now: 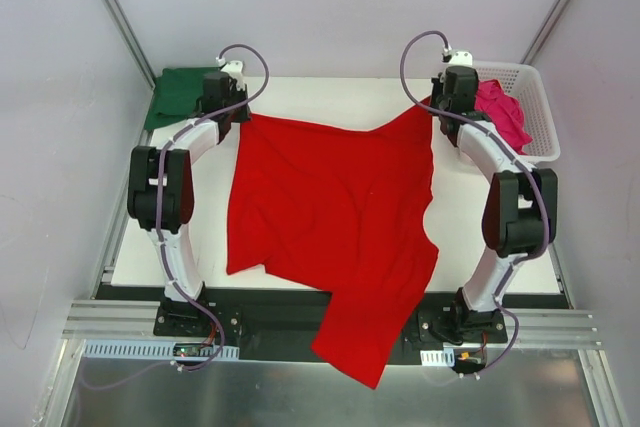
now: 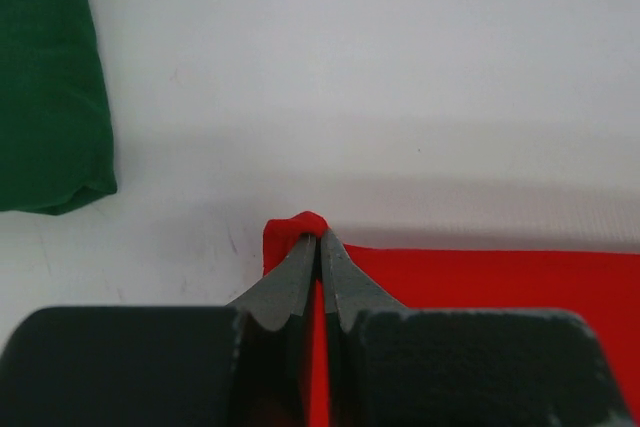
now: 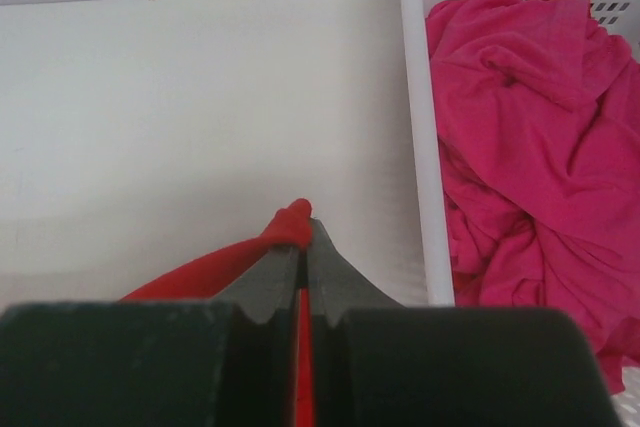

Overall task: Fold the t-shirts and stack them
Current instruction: Flatten out the tshirt

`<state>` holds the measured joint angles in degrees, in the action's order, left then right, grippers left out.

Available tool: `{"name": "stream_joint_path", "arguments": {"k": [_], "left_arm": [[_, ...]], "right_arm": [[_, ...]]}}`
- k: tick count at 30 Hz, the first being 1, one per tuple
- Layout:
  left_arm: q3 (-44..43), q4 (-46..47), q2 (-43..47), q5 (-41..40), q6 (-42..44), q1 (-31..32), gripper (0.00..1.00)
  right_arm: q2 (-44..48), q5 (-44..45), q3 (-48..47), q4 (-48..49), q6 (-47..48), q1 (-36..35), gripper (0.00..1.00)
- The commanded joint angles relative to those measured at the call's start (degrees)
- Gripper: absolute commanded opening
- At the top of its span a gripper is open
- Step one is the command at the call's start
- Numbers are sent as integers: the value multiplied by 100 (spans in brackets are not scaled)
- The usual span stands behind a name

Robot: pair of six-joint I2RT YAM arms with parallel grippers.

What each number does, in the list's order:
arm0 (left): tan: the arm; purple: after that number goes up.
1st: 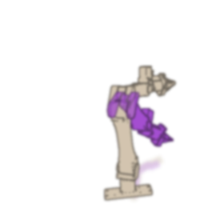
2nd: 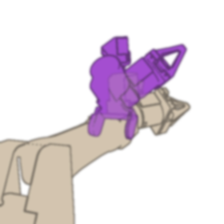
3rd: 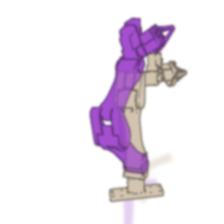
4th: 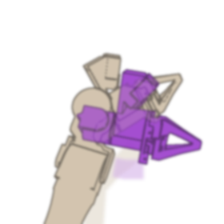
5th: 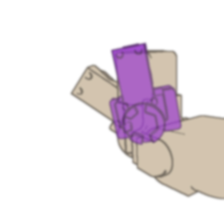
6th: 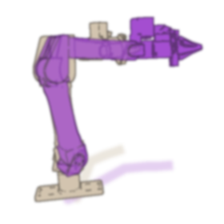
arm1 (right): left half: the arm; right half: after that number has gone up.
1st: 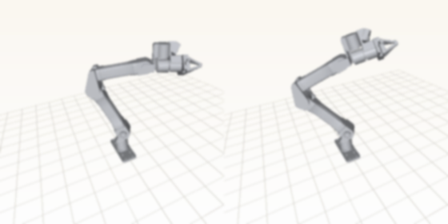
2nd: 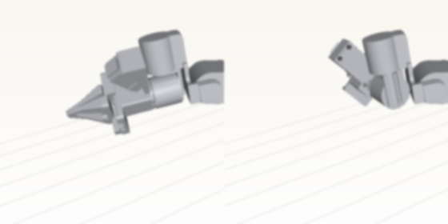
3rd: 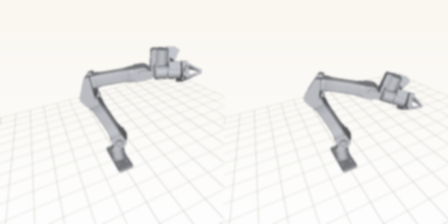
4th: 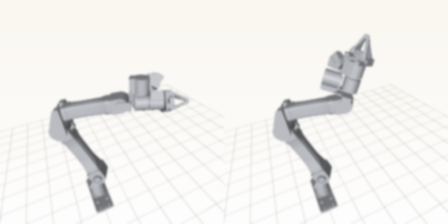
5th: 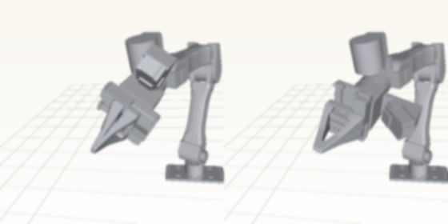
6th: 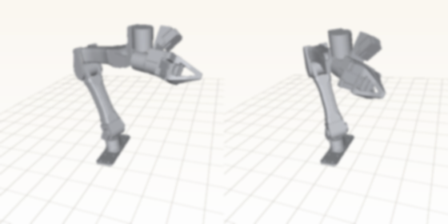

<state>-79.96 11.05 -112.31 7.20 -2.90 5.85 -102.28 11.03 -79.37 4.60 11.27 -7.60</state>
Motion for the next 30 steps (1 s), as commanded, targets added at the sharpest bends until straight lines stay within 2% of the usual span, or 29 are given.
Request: {"name": "stream_joint_path", "arguments": {"k": [1, 9, 30], "left_arm": [[-537, -15, -273, -61, 237, -93, 0], [-1293, -243, -889, -114, 571, -128, 0], [-2313, -393, -1767, -325, 1116, -251, 0]], "right_arm": [[-414, -109, -614, 287, 244, 21, 1], [-1118, -162, -1370, 190, 481, 83, 1], [-2367, -197, -2890, -144, 930, 232, 1]]}}
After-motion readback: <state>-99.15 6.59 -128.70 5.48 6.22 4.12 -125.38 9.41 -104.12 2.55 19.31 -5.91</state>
